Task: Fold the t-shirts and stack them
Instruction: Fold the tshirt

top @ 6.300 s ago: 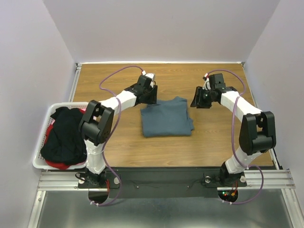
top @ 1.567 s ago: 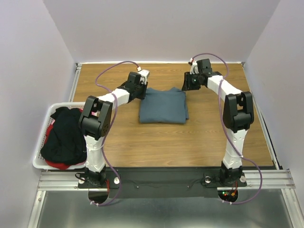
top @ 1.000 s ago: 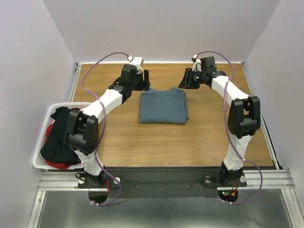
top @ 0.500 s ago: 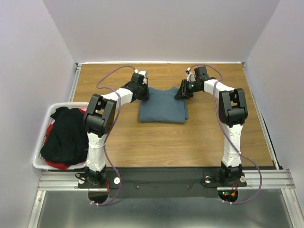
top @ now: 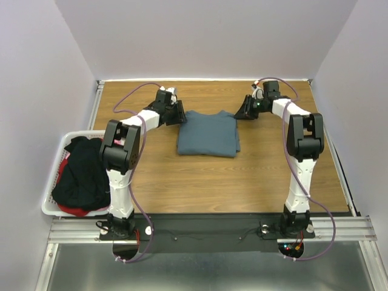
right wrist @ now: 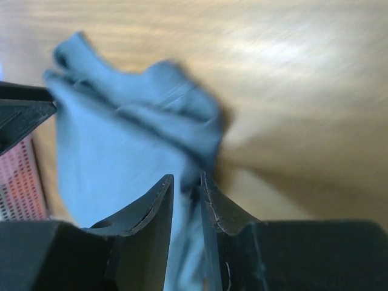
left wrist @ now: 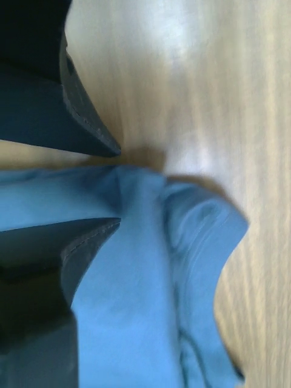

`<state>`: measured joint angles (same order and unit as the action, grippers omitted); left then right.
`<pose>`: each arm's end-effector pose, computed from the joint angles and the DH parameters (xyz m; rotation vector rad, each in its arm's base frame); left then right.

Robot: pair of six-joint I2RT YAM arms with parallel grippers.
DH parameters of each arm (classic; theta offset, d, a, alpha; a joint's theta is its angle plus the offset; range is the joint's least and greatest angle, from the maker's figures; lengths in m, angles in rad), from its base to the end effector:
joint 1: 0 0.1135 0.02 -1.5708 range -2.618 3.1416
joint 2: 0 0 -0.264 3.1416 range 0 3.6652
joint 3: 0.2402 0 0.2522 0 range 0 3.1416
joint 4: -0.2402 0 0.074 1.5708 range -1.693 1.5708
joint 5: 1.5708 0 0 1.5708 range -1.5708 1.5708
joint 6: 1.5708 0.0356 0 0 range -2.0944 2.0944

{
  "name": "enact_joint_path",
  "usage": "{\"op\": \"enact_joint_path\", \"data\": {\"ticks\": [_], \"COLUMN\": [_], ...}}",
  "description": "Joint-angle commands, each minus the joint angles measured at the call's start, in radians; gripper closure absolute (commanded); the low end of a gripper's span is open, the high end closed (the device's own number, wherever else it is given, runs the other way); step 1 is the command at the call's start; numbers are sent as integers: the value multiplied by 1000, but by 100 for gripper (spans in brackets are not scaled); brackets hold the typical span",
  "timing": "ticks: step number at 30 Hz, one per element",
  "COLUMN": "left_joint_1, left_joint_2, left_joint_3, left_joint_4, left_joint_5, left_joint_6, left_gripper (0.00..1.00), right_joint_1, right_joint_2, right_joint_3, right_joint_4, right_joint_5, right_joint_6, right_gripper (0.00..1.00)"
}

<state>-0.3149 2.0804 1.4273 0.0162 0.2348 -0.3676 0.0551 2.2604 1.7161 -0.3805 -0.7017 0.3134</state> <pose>0.4416 -0.1526 0.1782 0.0747 2.2606 -0.6319 0.4875 0.0499 0.1609 0.0179 2.4640 1.0299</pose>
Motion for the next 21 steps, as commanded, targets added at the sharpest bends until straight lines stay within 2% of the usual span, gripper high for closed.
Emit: {"op": "enact_joint_path", "data": {"ticks": [1, 5, 9, 13, 17, 21], "left_joint_1": [-12, -42, -122, -203, -208, -199], "left_joint_2": [-235, -420, -494, -493, -462, -393], "left_joint_3": [-45, -178, -301, -410, -478, -482], "left_joint_4": [-15, -62, -93, -64, -24, -28], "left_joint_5": [-29, -93, -115, -138, -224, -308], "left_joint_6": [-25, -31, -39, -74, -80, -54], "left_gripper": [37, 36, 37, 49, 58, 66], "right_joint_1": [38, 71, 140, 158, 160, 131], "right_joint_2": [-225, -361, -461, -512, -501, -450], "right_joint_3": [-99, -252, -412, -574, -680, -743], "right_joint_4": [37, 42, 48, 118, 158, 187], "right_joint_5": [-12, -51, -55, -42, 23, 83], "right_joint_6": [19, 41, 47, 68, 35, 21], "right_gripper": [69, 68, 67, 67, 69, 80]}}
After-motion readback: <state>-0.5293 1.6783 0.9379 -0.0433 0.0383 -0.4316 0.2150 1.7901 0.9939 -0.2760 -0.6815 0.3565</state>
